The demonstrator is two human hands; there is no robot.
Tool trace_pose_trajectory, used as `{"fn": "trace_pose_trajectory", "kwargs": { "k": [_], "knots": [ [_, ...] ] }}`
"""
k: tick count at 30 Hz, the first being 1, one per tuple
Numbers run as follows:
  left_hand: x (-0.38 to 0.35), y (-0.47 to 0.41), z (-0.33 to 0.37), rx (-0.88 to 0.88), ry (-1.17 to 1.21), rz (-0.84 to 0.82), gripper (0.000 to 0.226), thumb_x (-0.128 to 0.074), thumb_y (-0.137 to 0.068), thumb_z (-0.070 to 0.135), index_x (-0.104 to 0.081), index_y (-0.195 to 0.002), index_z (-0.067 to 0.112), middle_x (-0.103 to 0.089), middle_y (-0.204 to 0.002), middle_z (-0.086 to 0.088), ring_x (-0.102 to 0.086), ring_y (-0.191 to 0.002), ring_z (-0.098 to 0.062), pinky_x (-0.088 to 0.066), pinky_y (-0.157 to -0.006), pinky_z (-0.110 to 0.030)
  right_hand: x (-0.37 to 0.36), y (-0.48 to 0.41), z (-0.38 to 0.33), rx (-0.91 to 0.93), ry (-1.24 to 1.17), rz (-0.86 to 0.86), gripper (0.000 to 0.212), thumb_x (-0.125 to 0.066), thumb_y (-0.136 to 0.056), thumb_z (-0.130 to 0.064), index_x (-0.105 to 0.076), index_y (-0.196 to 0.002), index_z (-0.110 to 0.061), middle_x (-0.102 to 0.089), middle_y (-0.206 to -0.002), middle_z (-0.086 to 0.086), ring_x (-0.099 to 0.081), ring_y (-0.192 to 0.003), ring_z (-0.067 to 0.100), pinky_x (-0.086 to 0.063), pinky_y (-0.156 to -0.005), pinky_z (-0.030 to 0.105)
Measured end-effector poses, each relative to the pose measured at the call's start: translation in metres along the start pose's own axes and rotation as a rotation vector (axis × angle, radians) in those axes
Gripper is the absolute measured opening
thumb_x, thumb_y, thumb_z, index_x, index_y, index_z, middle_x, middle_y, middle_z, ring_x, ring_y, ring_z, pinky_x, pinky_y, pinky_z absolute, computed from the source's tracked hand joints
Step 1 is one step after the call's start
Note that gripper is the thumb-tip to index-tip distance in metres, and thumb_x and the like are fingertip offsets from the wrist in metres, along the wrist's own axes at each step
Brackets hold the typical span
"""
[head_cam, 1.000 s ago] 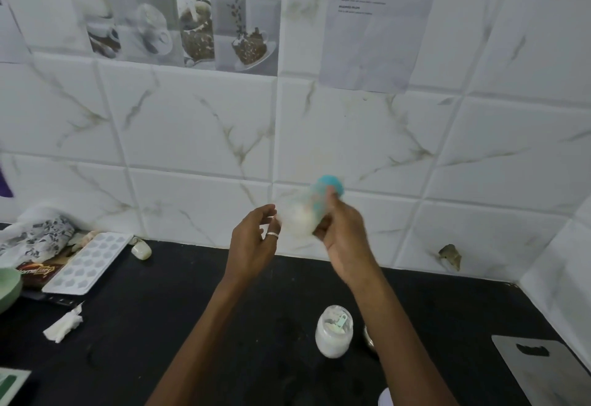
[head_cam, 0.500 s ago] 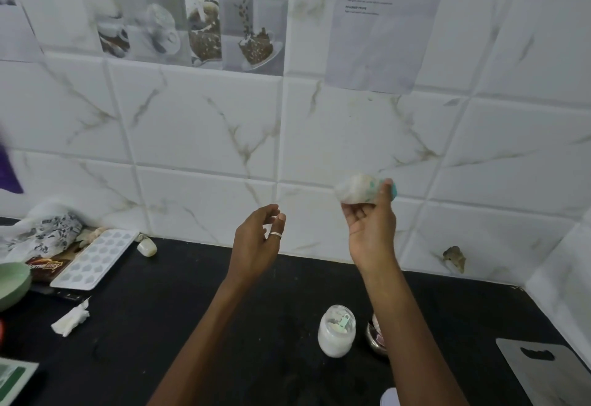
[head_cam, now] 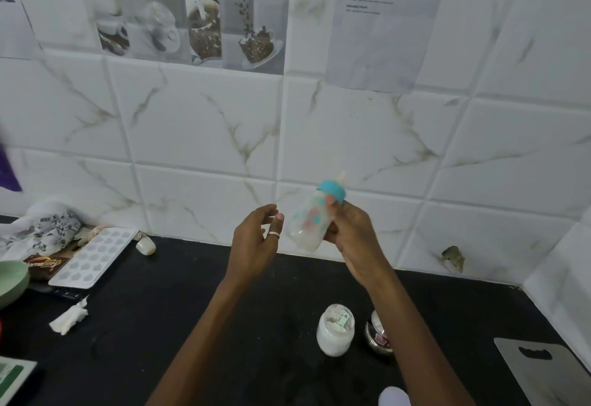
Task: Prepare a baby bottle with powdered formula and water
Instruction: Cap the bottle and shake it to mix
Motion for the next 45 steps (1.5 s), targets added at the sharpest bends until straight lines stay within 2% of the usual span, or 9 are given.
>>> {"fn": "trace_pose_trajectory", "kwargs": {
  "k": [6, 11, 16, 21, 26, 32, 36, 42, 45],
  "knots": [
    [-0.002, 0.003, 0.003, -0.001, 0.002, -0.003, 0.036, -0.056, -0.102, 0.038, -0.061, -0.132, 0.019, -0.068, -0.119, 0.011, -0.064, -0.11, -0.004, -0.057, -0.093, -0.036, 0.024, -0.007, -0.009, 0.049, -0.429, 0.174, 0.057, -0.061, -0.085, -0.049, -0.061, -0.129, -0.013, -0.075, -0.118, 0.005, -0.073, -0.108, 0.018, -0.06, -0.084, 0.033],
    [-0.003, 0.0, 0.001, -0.004, 0.0, -0.013, 0.035, -0.058, -0.102, 0.034, -0.061, -0.133, 0.017, -0.068, -0.12, 0.008, -0.064, -0.11, -0.007, -0.058, -0.094, -0.041, -0.009, 0.008, 0.006, 0.017, 0.092, -0.033, 0.052, -0.06, -0.081, -0.054, -0.064, -0.12, -0.021, -0.073, -0.117, 0.002, -0.071, -0.111, 0.023, -0.06, -0.09, 0.036],
    [0.0, 0.003, 0.003, 0.008, 0.009, 0.0, 0.036, -0.056, -0.102, 0.037, -0.062, -0.131, 0.018, -0.069, -0.12, 0.009, -0.064, -0.11, -0.004, -0.057, -0.094, -0.038, 0.021, 0.0, -0.006, 0.057, -0.317, 0.166, 0.037, -0.057, -0.093, -0.047, -0.066, -0.117, -0.02, -0.078, -0.108, -0.001, -0.074, -0.105, 0.016, -0.06, -0.085, 0.033],
    [-0.001, 0.002, 0.003, -0.003, 0.005, -0.01, 0.034, -0.057, -0.102, 0.034, -0.062, -0.131, 0.017, -0.068, -0.118, 0.009, -0.065, -0.109, -0.007, -0.058, -0.093, -0.042, -0.011, 0.012, 0.005, 0.029, 0.123, -0.067, 0.041, -0.059, -0.082, -0.052, -0.064, -0.114, -0.026, -0.074, -0.113, -0.005, -0.072, -0.109, 0.019, -0.06, -0.086, 0.03],
    [0.001, 0.003, 0.005, 0.004, 0.009, -0.003, 0.035, -0.056, -0.102, 0.037, -0.062, -0.131, 0.019, -0.068, -0.121, 0.009, -0.063, -0.11, -0.003, -0.056, -0.095, -0.037, 0.025, 0.0, -0.01, 0.069, -0.282, 0.144, 0.05, -0.061, -0.085, -0.051, -0.065, -0.121, -0.017, -0.076, -0.116, 0.005, -0.072, -0.11, 0.02, -0.06, -0.088, 0.036],
    [-0.002, 0.003, 0.006, -0.002, 0.0, -0.011, 0.036, -0.056, -0.102, 0.034, -0.062, -0.132, 0.016, -0.068, -0.122, 0.003, -0.064, -0.109, -0.007, -0.057, -0.095, -0.039, 0.003, 0.006, -0.005, 0.073, 0.137, 0.003, 0.052, -0.059, -0.082, -0.054, -0.064, -0.122, -0.021, -0.073, -0.119, 0.002, -0.072, -0.11, 0.021, -0.06, -0.092, 0.037],
    [-0.001, 0.003, 0.007, 0.003, 0.011, -0.003, 0.037, -0.056, -0.101, 0.037, -0.062, -0.132, 0.017, -0.069, -0.121, 0.005, -0.064, -0.111, -0.006, -0.056, -0.095, -0.038, 0.03, -0.001, -0.011, 0.08, -0.178, 0.175, 0.041, -0.06, -0.087, -0.052, -0.066, -0.114, -0.022, -0.077, -0.108, -0.002, -0.074, -0.105, 0.017, -0.06, -0.085, 0.034],
    [-0.006, 0.002, 0.005, -0.006, 0.001, -0.019, 0.038, -0.057, -0.102, 0.035, -0.061, -0.132, 0.014, -0.069, -0.123, 0.001, -0.065, -0.109, -0.011, -0.058, -0.093, -0.042, -0.014, 0.014, 0.006, 0.047, 0.271, -0.156, 0.044, -0.062, -0.081, -0.053, -0.064, -0.116, -0.026, -0.073, -0.111, -0.006, -0.072, -0.106, 0.017, -0.06, -0.09, 0.03],
    [-0.006, 0.003, 0.005, 0.01, 0.013, -0.011, 0.037, -0.057, -0.101, 0.036, -0.062, -0.132, 0.016, -0.069, -0.12, 0.005, -0.064, -0.11, -0.007, -0.057, -0.094, -0.039, 0.008, 0.007, -0.003, 0.064, 0.017, -0.003, 0.053, -0.061, -0.082, -0.053, -0.066, -0.121, -0.018, -0.076, -0.115, 0.002, -0.073, -0.106, 0.019, -0.06, -0.089, 0.035]
  ]
}}
Point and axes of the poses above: each hand's wrist, its own y-axis away from the middle knuckle, its own x-axis out of the back of the hand, z = x × y, the point moved 10 cm from there along -y, towards the middle knuckle
